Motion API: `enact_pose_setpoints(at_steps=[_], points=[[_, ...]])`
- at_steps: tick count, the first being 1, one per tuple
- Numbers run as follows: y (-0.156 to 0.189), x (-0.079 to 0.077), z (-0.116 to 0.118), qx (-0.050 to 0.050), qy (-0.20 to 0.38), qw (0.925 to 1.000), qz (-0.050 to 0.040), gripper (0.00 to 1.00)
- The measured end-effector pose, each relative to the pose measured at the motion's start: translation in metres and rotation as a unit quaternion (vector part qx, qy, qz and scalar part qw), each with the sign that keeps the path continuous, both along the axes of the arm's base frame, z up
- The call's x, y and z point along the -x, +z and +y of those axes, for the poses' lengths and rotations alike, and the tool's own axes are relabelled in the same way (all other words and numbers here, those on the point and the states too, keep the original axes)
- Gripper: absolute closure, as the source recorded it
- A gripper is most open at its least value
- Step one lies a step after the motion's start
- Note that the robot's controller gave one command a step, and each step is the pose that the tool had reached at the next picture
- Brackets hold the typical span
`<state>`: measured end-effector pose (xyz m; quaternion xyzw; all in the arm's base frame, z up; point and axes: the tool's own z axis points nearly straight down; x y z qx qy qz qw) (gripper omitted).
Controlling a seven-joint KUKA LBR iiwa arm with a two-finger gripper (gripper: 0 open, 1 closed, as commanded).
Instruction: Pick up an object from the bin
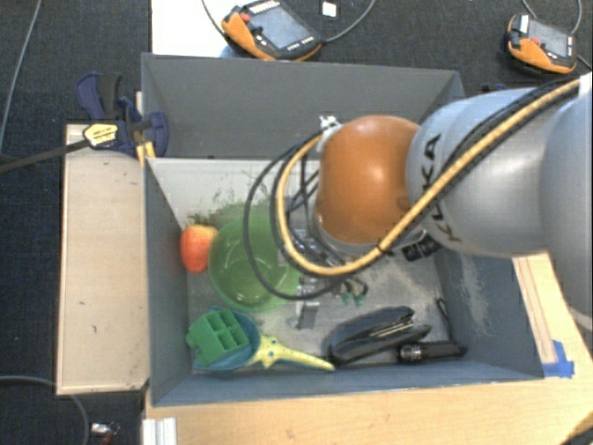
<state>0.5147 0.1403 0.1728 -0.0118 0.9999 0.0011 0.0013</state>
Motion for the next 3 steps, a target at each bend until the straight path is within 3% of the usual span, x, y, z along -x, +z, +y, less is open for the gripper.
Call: enact_pose_setpoints(at_steps=[1, 2, 3], points=[[0.012, 0.015, -0.005, 0.000, 0.033, 0.9994, -0.0039, 0.00], [-0.070, 0.002, -0.012, 0.000, -0.055, 0.9985, 0.0002, 0.00], [0.053, 0.002, 0.000, -0.002, 0.002, 0.9999, -0.0112, 0.00]])
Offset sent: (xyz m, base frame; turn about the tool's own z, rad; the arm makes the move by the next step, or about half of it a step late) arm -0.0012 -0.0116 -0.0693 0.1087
